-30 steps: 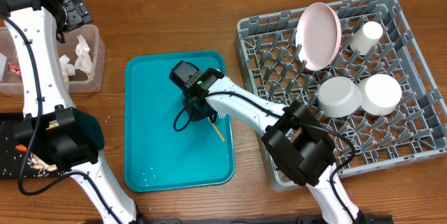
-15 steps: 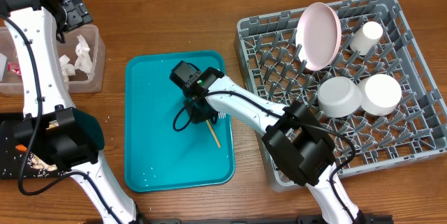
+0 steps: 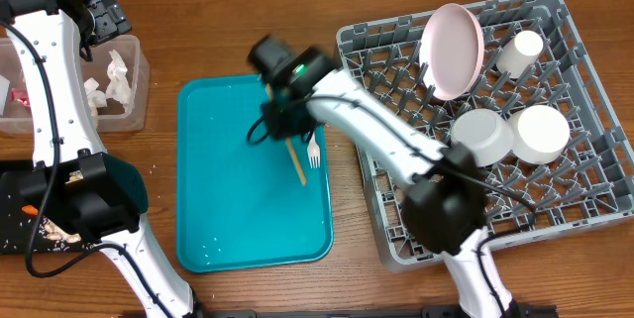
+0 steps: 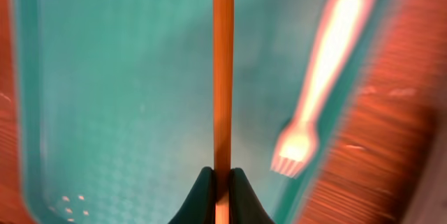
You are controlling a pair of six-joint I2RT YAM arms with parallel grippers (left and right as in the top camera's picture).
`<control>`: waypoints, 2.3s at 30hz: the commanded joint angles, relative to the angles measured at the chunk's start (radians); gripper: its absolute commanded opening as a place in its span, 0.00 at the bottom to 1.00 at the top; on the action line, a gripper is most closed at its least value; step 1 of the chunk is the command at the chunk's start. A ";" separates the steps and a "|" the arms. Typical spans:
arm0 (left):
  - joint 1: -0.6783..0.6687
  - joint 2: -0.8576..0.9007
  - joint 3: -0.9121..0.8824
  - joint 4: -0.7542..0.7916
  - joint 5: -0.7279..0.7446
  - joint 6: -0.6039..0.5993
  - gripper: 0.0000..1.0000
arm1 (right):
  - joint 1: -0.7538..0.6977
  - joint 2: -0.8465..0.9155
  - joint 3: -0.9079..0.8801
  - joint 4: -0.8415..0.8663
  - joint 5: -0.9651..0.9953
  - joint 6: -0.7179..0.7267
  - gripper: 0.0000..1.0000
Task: Sort waste into correct bins and load items into the dishwasher rack
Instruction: 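Lift the chopstick and place it upright in the rack's left side, then move the right gripper back to the white fork and grasp it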
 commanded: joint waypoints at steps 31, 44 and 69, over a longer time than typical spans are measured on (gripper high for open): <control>-0.001 -0.018 0.010 0.000 -0.019 -0.016 1.00 | -0.345 -0.145 -0.161 0.006 -0.009 -0.217 0.25; -0.001 -0.018 0.010 0.000 -0.019 -0.016 1.00 | -0.318 -0.153 -0.105 -0.039 -0.026 -0.133 0.80; -0.001 -0.018 0.010 0.000 -0.019 -0.016 1.00 | -0.003 0.056 -0.145 0.199 0.180 0.144 0.81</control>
